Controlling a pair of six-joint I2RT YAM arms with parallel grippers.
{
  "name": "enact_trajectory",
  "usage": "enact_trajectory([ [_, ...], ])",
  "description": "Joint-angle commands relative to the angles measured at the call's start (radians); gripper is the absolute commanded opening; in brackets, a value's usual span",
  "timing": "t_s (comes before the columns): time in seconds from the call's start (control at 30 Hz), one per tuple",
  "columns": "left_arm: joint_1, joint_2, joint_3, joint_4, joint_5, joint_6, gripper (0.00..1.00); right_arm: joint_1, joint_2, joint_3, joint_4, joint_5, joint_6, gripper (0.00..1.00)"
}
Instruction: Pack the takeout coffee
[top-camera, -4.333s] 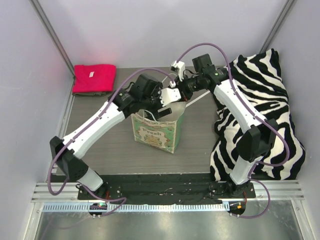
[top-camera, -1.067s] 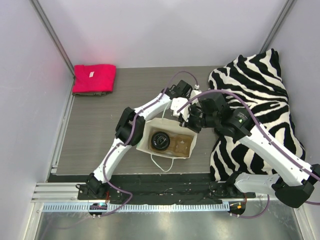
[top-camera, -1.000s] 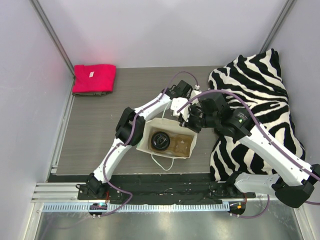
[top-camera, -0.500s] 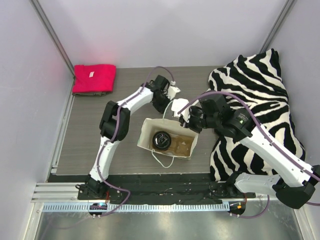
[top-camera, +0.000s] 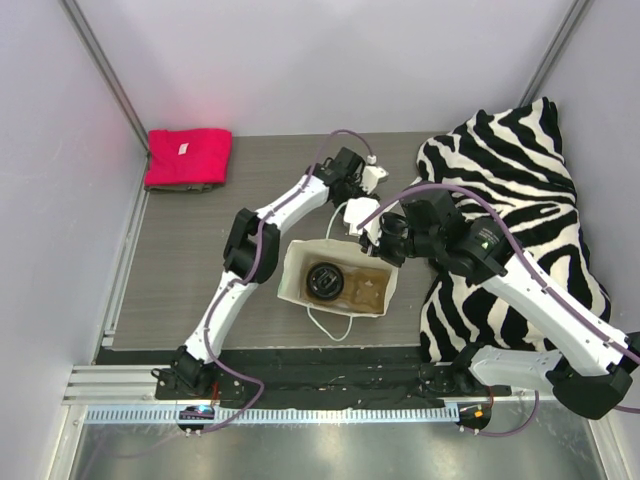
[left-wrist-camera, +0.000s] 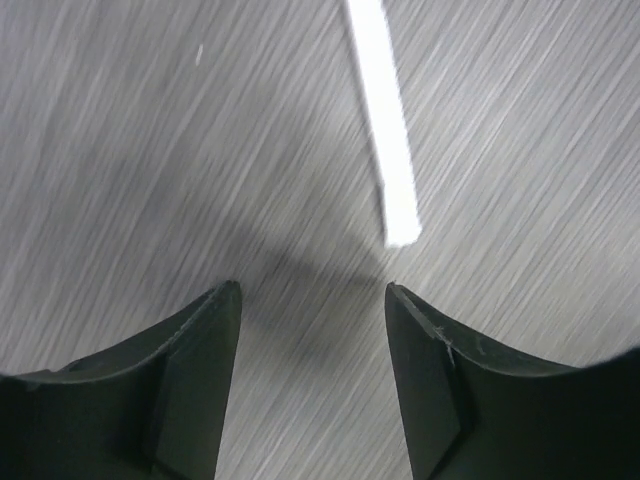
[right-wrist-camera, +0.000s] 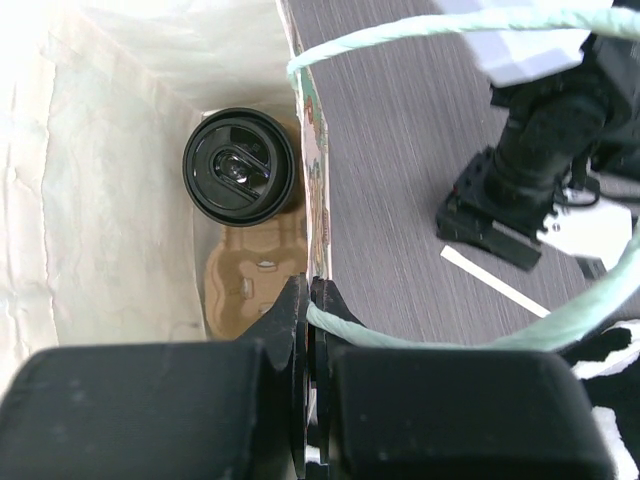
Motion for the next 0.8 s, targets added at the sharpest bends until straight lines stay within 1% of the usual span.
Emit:
enact_trajectory([
  [0.0, -0.033, 0.084, 0.083, 0.035, -0.054, -0.053, 0.64, 0.005, -0.026, 0.024, 0.020, -0.009, -0.009, 0.01],
  [0.17, -0.079, 0.132, 0.135, 0.042, -0.158, -0.040, 0.64, 0.005, -0.024, 0.024, 0.017, -0.014, -0.009, 0.01],
  [0.57, -0.145, 0.150, 0.152, 0.025, -0.208, 0.039, 0.61, 0.005, -0.023, 0.010, 0.031, -0.015, -0.004, 0.01],
  [0.67, -0.154, 0.158, 0.157, 0.020, -0.224, 0.048, 0.52, 0.003, -0.023, 0.009, 0.036, -0.009, -0.001, 0.01],
  [0.7, -0.160, 0.161, 0.163, 0.012, -0.227, 0.057, 0.47, 0.005, -0.023, 0.007, 0.036, -0.008, -0.001, 0.01],
  [0.77, -0.166, 0.170, 0.171, 0.000, -0.246, 0.068, 0.43, 0.005, -0.026, 0.006, 0.040, -0.003, 0.002, 0.01],
])
